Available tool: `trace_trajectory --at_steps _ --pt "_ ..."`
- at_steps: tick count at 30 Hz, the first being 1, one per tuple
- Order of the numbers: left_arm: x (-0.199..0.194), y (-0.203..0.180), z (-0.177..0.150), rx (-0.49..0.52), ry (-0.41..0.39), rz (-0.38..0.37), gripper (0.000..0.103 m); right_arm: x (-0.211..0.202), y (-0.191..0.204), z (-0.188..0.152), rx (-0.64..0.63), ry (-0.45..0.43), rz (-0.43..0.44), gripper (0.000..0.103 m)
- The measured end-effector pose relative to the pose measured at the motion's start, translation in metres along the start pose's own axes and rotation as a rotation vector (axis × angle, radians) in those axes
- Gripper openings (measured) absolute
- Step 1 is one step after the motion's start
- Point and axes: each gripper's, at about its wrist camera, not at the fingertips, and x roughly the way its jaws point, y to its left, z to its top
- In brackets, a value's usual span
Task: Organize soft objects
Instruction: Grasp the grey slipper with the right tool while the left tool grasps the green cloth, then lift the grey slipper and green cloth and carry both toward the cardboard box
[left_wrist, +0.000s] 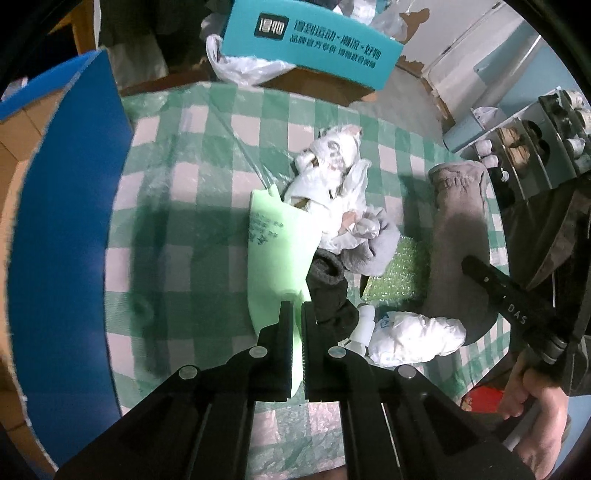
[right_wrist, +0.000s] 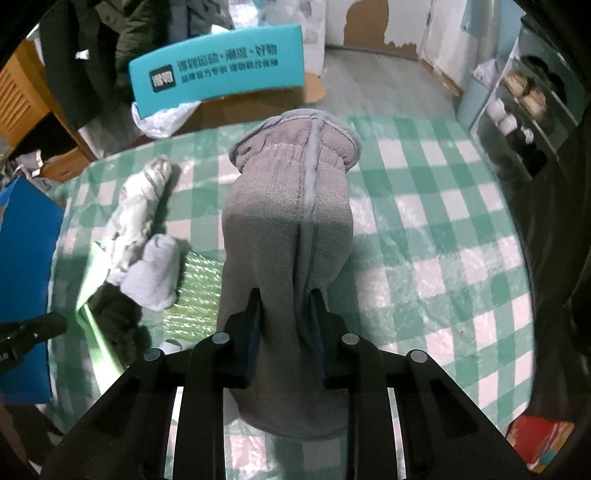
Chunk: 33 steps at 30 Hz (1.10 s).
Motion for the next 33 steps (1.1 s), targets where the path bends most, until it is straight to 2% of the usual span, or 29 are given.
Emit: trace_trajectory --at_steps 5,9,11,15,17,28,33 --pt "-0.006 0.006 0.0 0.001 -0.007 0.014 0.004 -0.013 0.004 0.003 -0.004 -0.031 0.0 0.021" --pt "0.007 0.019 0.002 -0.079 0.023 -0.023 0.01 -0.023 0.004 0.001 0.012 -0.039 0.016 0.021" --pt "0.015 0.022 0.004 -0.106 0.04 -0.029 0.023 -0.026 0.004 0.001 0.016 -0.043 0.022 0.021" --pt "0.022 0.025 0.009 -0.127 0.035 -0.024 0.036 -0.031 0.004 0.003 0.026 -0.054 0.041 0.021" --pt "0.023 0.024 0.012 -0.135 0.025 -0.029 0.048 -0.032 0.004 0.003 0.029 -0.058 0.046 0.021" --pt "0.044 0.023 0.019 -0.161 0.062 -0.047 0.058 -0.03 0.0 0.006 0.035 -0.047 0.069 0.022" --pt "0.051 0.019 0.021 -0.156 0.069 -0.057 0.058 -0.028 0.0 0.007 0.036 -0.041 0.074 0.022"
